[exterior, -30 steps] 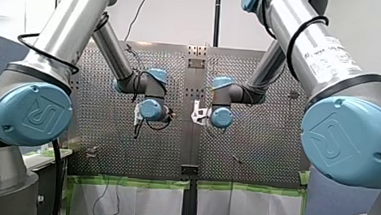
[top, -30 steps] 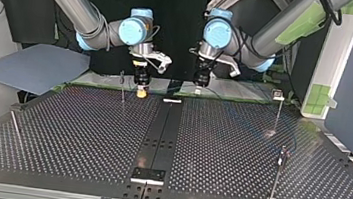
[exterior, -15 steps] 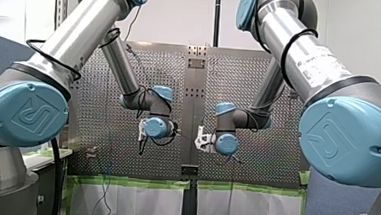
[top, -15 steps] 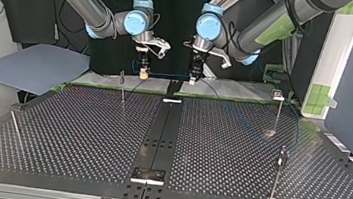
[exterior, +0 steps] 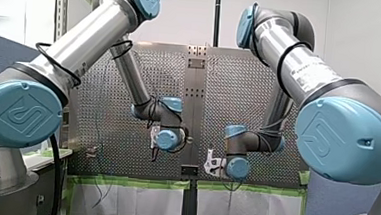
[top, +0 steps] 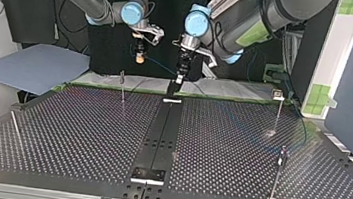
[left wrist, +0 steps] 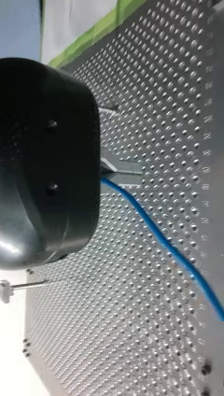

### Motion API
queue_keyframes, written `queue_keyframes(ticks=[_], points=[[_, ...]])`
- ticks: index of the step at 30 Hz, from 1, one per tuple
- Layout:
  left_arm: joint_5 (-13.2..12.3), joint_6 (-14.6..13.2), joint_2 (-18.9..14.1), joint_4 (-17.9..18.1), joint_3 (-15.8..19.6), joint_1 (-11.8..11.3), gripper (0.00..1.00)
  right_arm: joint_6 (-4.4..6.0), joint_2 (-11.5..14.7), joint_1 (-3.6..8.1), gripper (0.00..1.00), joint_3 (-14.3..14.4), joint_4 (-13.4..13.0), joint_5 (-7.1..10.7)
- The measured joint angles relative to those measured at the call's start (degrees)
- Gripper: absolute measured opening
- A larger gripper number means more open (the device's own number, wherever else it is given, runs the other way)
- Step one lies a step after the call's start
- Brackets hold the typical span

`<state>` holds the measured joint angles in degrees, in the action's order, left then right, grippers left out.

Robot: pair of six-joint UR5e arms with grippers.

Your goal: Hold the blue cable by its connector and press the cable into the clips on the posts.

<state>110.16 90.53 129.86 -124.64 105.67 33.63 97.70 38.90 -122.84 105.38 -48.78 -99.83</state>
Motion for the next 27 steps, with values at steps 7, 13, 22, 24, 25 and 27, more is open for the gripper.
queue_keyframes(ticks=[7, 13, 22, 24, 25, 27], points=[[0.3, -0.1, 3.1, 3.0, -2.1, 1.0, 0.0, -0.54, -3.2, 1.6, 0.0, 3.2, -3.2, 0.38], [1.7, -0.5, 6.0, 2.6, -4.7, 3.5, 0.0, -0.7, -6.1, 3.64, 0.0, 6.1, -6.1, 0.64], [3.6, -1.6, 10.4, 0.2, -9.1, 7.7, 0.0, -2.11, -9.1, 8.34, 0.0, 10.2, -10.9, 4.55], [4.5, -1.9, 11.4, -0.2, -10.1, 8.7, 0.0, -2.59, -9.0, 9.14, 0.0, 10.4, -11.7, 5.34], [4.9, -2.1, 11.9, -0.4, -10.5, 9.2, 0.0, -2.89, -8.9, 9.64, 0.0, 10.4, -12.2, 5.84], [5.8, -2.4, 12.9, -0.7, -11.1, 10.0, 0.0, -3.17, -8.5, 10.41, 0.0, 10.4, -13.0, 6.59]])
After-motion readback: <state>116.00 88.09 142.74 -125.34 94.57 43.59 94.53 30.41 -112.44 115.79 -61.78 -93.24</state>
